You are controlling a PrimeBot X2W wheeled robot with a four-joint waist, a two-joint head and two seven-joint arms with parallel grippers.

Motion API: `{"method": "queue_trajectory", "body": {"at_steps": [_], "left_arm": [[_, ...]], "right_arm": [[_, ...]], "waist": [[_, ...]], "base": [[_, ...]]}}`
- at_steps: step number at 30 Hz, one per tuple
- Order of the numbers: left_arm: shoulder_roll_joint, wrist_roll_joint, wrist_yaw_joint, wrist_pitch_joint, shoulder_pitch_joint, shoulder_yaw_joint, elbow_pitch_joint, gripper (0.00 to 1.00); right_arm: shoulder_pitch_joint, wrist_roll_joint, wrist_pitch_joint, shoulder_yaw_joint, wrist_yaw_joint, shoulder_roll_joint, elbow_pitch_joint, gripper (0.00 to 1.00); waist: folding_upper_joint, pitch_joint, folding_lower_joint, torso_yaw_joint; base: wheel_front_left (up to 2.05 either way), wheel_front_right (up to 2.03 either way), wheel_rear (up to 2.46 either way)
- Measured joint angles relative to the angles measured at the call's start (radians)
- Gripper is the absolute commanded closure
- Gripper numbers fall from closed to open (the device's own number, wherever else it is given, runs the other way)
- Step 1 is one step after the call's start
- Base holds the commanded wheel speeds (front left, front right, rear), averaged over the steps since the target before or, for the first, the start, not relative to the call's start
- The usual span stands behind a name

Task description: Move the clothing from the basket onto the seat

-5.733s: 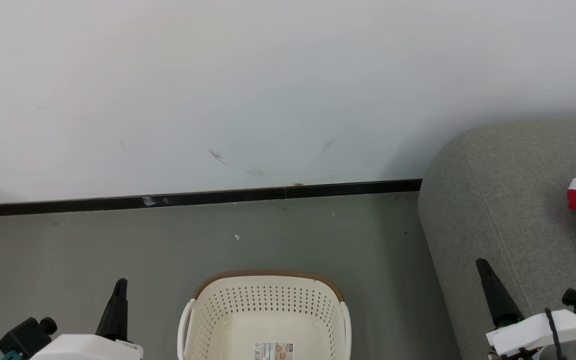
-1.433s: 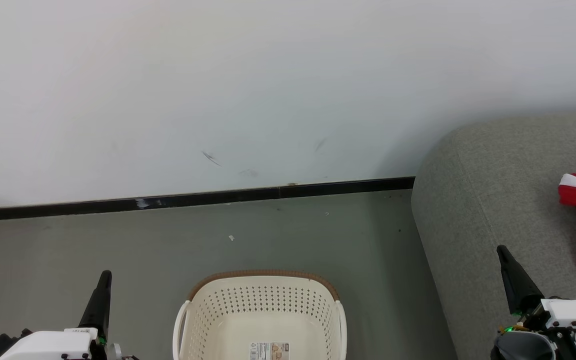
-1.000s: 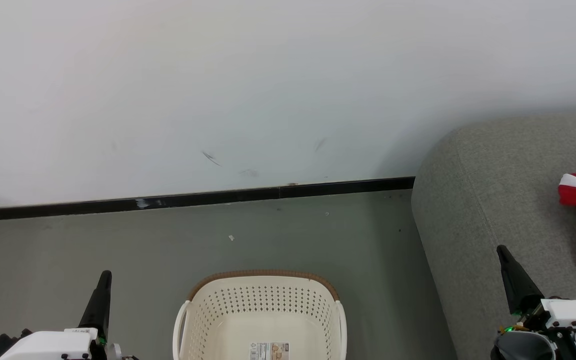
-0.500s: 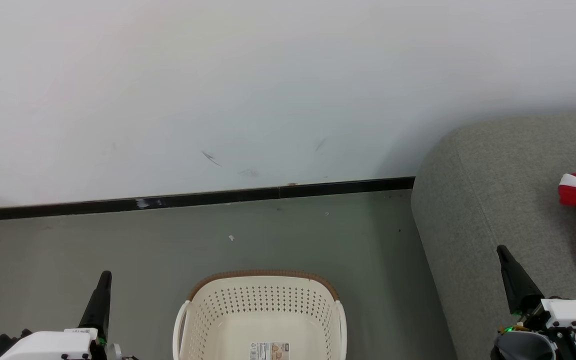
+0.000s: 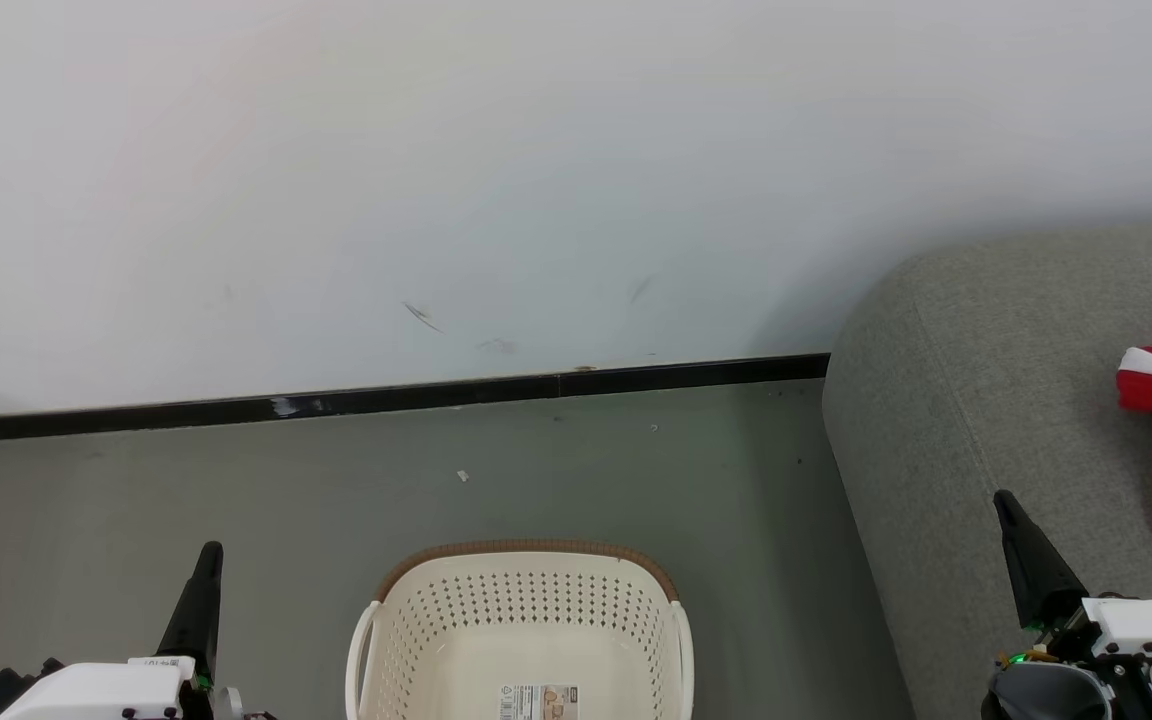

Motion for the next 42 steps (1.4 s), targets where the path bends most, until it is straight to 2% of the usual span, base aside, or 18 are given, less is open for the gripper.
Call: {"method": "queue_trajectory", "body": {"at_steps": [42], "left_arm": [[0.000,0.000,0.000,0.000,0.000,0.000,0.001,1.00]], "right_arm": [[0.000,0.001,0.000,0.001,0.000,-0.001,0.000,1.00]], "waist": [[0.0000,0.000,0.0000,0.000]], "base": [[0.00,0.00,0.00]]}}
